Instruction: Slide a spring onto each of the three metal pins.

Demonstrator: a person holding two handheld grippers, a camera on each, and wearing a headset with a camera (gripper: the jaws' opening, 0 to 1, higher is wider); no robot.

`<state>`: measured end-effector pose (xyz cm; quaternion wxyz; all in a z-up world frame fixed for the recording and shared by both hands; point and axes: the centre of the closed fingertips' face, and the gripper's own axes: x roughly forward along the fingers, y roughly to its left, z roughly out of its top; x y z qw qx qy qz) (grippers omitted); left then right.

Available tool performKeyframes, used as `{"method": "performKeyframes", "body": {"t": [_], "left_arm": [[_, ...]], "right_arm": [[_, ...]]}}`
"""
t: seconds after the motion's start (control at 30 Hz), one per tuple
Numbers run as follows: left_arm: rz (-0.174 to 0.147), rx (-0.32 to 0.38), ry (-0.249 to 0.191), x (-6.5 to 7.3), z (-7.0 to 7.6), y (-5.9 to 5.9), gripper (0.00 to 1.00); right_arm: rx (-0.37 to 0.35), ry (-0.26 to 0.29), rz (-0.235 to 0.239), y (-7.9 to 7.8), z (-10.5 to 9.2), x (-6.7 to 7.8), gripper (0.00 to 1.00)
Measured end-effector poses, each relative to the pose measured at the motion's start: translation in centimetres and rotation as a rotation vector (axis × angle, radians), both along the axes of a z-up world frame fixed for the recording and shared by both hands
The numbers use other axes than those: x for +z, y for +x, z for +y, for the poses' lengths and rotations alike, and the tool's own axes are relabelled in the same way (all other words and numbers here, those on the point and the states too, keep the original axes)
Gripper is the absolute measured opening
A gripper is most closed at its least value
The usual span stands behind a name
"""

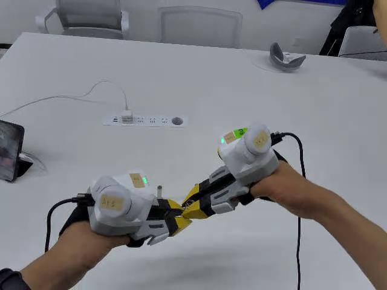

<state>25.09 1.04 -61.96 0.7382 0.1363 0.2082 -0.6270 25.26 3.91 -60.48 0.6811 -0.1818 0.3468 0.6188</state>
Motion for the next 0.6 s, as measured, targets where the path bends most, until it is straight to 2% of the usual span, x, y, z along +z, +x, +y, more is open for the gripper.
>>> {"method": "performKeyframes", "body": {"t": [0.13, 0.23, 0.3, 0.5, 0.6], "left_arm": [[-0.015, -0.026, -0.004, 0.64, -0.26, -0.08, 0.1], [-0.029, -0.035, -0.001, 0.86, -0.26, -0.03, 0.09], [-0.03, -0.037, 0.0, 0.93, -0.22, -0.03, 0.09], [-0.029, -0.027, -0.004, 0.89, 0.18, 0.02, 0.1], [-0.021, -0.025, -0.009, 0.59, 0.38, -0.32, 0.1]], "right_arm": [[0.102, -0.104, -0.054, -0.25, -0.21, 0.53, 0.13], [0.157, -0.149, -0.053, -0.73, -0.32, 0.64, 0.13], [0.161, -0.155, -0.07, -0.56, -0.14, 0.74, 0.13], [0.153, -0.141, -0.058, -0.47, 0.01, 0.61, 0.12], [0.164, -0.143, -0.056, -0.78, 0.22, 0.3, 0.12]]}}
